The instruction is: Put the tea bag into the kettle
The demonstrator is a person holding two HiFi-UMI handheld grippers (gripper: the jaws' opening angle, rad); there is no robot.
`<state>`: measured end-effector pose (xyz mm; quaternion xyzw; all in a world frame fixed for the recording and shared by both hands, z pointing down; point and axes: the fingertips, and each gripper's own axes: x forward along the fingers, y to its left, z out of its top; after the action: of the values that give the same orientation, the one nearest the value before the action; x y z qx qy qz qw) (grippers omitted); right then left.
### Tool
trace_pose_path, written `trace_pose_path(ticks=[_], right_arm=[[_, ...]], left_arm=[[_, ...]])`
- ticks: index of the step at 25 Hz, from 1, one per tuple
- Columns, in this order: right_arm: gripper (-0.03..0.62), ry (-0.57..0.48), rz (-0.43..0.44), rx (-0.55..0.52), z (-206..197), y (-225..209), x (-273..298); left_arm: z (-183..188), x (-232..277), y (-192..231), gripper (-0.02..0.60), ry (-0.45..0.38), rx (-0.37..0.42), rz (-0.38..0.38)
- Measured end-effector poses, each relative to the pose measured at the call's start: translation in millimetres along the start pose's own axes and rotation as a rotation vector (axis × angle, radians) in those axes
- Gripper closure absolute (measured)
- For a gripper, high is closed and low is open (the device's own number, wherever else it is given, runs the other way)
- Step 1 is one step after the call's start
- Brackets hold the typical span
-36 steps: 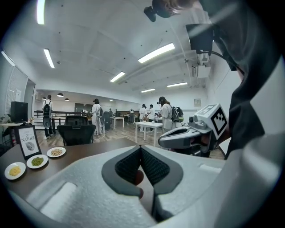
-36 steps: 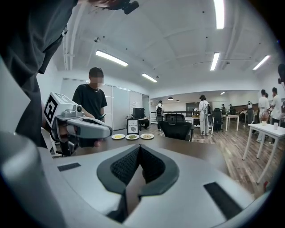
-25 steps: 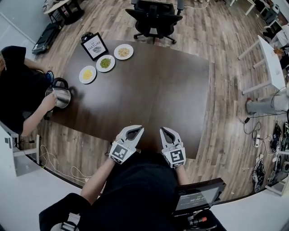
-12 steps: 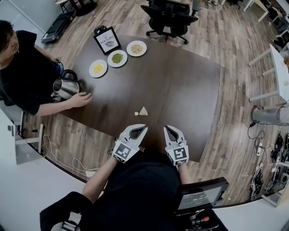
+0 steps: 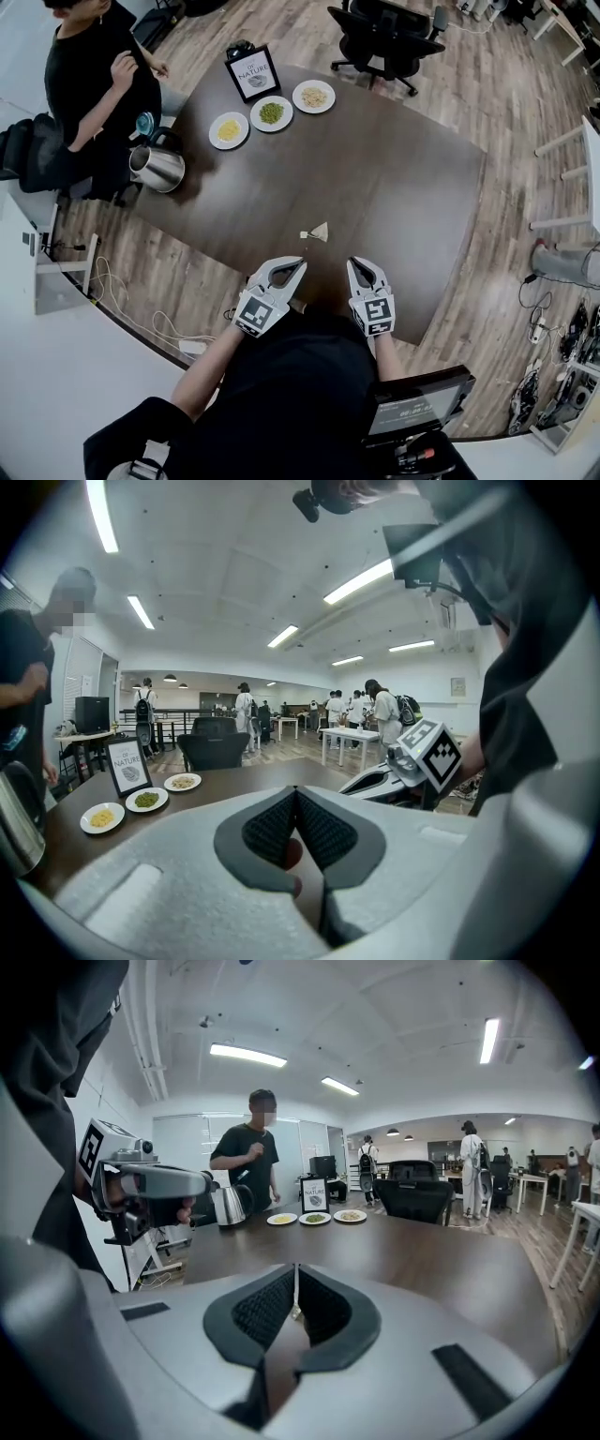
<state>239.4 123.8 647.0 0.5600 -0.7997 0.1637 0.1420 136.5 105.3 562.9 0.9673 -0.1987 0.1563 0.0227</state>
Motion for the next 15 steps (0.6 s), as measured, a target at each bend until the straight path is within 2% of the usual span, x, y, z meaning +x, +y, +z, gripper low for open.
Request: trace_pose_path(ticks=[7,11,15], right_arm=[[0.583,0.067,0.055,-0.010,-9.6,2.4,32.8],[0.541,0.108,0.089,-0.014,-15.0,6.4,51.2],[0.527,0.139,0.109,-0.030,-19.9,9.8,69.3]], left_arm=[[-6.1,-19.8,23.5,0.578,0.022,-0.020,0.071],[-9.1,-32.1,35.3,0.578,0.034,-0.032,0.106],[-12.5,-42.5,47.5,0.578,0.044,-0.039,0.135]])
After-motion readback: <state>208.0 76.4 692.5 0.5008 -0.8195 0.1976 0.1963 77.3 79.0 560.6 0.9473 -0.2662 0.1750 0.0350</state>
